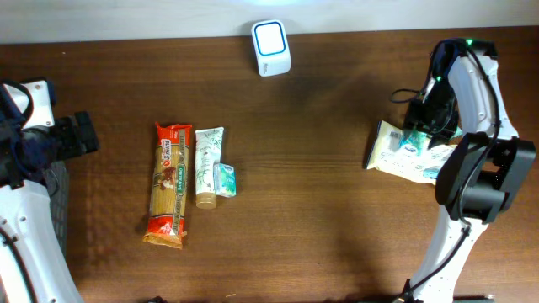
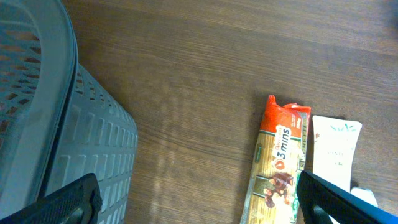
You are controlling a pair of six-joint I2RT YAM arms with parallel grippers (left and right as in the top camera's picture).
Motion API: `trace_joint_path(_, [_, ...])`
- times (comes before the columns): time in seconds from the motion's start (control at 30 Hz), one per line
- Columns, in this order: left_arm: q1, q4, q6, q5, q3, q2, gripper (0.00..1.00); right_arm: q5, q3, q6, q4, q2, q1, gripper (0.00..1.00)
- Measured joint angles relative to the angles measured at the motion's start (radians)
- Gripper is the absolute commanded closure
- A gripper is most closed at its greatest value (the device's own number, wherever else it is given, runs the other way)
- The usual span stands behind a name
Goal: Scan the item barcode
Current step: 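Carry the Kleenex pack right and release it on the bag, then reach the right gripper to the second Kleenex pack and grasp it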
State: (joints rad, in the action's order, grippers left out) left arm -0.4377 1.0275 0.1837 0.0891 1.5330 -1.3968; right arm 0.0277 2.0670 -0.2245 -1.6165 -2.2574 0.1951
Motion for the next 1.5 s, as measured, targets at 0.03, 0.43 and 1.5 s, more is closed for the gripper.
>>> trace_joint_path(0.03, [0.000,0.000,0.000,0.000,0.000,0.000,0.01,0.009,0.054,0.002,-0.034,-0.002,-0.003,0.44])
trace_joint_path(0.43, [0.000,0.000,0.000,0.000,0.000,0.000,0.01,0.309,0.240,0.068,0.254,0.001,-0.592,0.01])
trace_joint_path(1.5, [0.000,0.000,0.000,0.000,0.000,0.000,0.01,0.201,-0.240,-0.164,0.732,-0.003,-0.969,0.96])
